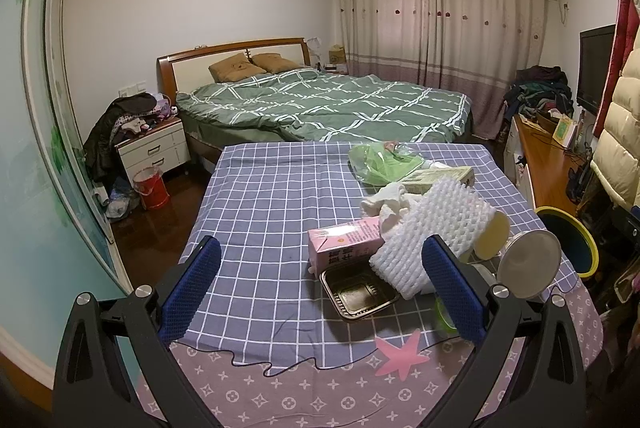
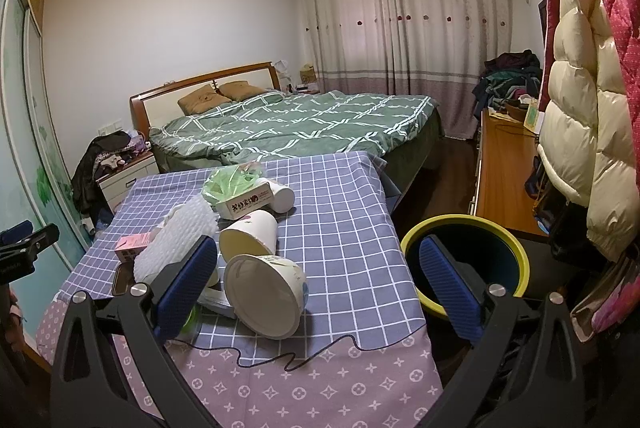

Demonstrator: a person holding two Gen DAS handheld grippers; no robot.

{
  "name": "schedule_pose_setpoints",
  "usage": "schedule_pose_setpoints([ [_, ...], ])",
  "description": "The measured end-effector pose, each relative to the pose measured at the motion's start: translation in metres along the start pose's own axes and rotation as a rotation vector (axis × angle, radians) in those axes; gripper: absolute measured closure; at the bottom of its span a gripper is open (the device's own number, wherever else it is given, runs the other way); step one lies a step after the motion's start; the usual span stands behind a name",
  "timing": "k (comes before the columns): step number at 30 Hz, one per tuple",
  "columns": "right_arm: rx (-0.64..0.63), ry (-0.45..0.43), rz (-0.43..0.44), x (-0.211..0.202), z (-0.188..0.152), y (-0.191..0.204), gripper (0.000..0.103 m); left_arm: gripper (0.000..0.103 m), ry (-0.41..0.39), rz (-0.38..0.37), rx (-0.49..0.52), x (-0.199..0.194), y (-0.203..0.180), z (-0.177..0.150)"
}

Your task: Collect trash

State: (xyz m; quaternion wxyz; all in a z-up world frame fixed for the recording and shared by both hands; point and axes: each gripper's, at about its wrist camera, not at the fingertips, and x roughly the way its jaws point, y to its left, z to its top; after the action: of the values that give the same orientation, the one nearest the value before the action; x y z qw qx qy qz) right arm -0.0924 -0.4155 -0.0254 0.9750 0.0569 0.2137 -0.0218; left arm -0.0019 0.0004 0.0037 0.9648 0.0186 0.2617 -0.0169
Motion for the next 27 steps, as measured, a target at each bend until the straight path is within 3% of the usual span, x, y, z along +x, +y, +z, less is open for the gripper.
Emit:
schedule_pose_setpoints([
  [27, 0.016, 0.004, 0.002, 0.0003, 0.0001, -0.0008, 0.006, 0.004, 0.01, -0.006, 0.008, 0.0004, -0.0037, 0.003],
])
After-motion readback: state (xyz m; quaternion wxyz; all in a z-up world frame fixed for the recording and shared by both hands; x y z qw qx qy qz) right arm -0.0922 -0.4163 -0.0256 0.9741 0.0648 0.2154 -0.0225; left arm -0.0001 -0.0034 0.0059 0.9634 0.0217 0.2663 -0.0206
